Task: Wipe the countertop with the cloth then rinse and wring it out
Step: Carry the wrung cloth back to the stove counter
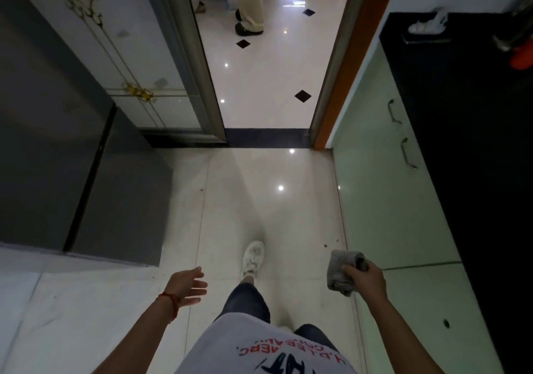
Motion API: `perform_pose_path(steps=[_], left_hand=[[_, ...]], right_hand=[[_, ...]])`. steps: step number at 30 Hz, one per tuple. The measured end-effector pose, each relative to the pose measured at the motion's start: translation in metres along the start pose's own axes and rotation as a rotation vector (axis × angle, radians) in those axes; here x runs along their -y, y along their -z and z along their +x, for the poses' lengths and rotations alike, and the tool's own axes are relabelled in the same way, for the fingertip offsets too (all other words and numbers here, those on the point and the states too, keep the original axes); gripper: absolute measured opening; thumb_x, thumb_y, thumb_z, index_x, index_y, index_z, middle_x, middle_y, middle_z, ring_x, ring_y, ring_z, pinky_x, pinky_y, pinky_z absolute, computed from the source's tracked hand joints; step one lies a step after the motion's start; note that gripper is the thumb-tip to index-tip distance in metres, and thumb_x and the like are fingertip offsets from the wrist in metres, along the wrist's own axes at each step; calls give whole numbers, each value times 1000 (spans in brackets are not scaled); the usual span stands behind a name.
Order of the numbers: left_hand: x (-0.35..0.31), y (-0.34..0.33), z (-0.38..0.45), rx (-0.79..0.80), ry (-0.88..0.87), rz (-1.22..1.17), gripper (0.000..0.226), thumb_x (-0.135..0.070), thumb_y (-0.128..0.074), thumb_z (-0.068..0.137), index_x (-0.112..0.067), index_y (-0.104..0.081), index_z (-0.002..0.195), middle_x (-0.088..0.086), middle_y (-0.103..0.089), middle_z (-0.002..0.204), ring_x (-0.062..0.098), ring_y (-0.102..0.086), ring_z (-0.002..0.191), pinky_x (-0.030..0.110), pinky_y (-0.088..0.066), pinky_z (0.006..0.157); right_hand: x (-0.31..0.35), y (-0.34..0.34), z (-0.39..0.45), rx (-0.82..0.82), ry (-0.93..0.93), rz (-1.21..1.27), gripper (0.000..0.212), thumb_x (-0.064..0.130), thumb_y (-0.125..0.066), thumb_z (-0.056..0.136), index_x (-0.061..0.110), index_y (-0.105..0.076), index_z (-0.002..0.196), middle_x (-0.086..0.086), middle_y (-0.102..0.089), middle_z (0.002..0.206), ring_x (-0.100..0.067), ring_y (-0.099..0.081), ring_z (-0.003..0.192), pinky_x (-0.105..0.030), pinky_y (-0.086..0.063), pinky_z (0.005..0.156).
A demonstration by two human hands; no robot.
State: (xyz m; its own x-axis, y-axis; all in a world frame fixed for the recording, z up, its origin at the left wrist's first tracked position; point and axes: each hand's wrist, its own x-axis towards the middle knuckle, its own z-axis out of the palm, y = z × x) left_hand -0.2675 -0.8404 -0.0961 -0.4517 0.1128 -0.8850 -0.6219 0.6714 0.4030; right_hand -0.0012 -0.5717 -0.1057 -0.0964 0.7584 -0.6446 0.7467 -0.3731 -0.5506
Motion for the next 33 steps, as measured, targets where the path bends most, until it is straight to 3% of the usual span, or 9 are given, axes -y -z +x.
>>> perform_pose_path(steps=[4,9,12,15,19,22,27,31,33], left_hand=[[-79,-4,32,9,-2,95,25,-24,-48,94,-1,-58,93,13,-61,79,27,-58,73,30,-46,65],[-201,-37,60,128,-74,269,23,-24,-48,93,-6,-58,83,12,-61,75,24,-57,67,29,-45,62],[-261,-73,67,195,-140,385,21,-24,-49,93,-9,-58,82,11,-62,78,23,-58,69,29,-47,64],[-307,-117,76,258,-194,463,20,-25,-49,93,-10,-59,84,10,-62,80,22,-60,72,29,-48,64],[-344,-183,84,336,-237,580,20,-25,-47,94,-8,-58,91,10,-62,83,23,-60,75,30,-49,65],[-359,-228,82,372,-249,677,23,-24,-48,93,-5,-59,98,12,-63,87,27,-60,83,34,-50,71],[-383,-300,67,476,-304,823,22,-24,-49,93,-5,-60,95,15,-64,90,27,-61,81,32,-50,66],[-403,-355,50,550,-349,960,19,-21,-49,93,-5,-60,91,13,-62,83,24,-59,74,29,-49,62],[-413,-383,40,610,-379,1052,17,-18,-48,93,-4,-58,91,13,-62,80,23,-59,71,27,-48,59]], right_hand=[[39,-8,26,-74,-68,51,17,9,-66,75,0,-60,88,-19,-62,88,-29,-56,80,-32,-41,70],[81,-7,45,-162,-172,157,16,9,-68,74,3,-57,84,-17,-60,85,-29,-55,80,-31,-39,70],[91,2,49,-205,-221,253,28,20,-68,62,2,-58,81,-16,-61,81,-28,-54,76,-31,-37,62],[90,11,61,-251,-296,314,32,22,-66,62,1,-60,84,-19,-62,85,-30,-56,78,-32,-39,66],[84,33,84,-330,-384,341,22,13,-68,74,-1,-61,90,-21,-62,91,-34,-59,84,-33,-41,71],[84,54,98,-352,-421,406,16,11,-65,77,2,-57,87,-18,-59,85,-31,-55,77,-32,-39,67],[86,84,113,-410,-440,534,23,18,-68,72,4,-62,89,-18,-65,84,-34,-61,79,-39,-46,66],[88,98,111,-423,-483,606,10,11,-64,77,10,-58,85,-9,-61,74,-24,-56,67,-27,-40,52],[89,103,109,-415,-500,722,12,7,-66,74,8,-60,84,-7,-62,72,-22,-57,67,-27,-42,54]])
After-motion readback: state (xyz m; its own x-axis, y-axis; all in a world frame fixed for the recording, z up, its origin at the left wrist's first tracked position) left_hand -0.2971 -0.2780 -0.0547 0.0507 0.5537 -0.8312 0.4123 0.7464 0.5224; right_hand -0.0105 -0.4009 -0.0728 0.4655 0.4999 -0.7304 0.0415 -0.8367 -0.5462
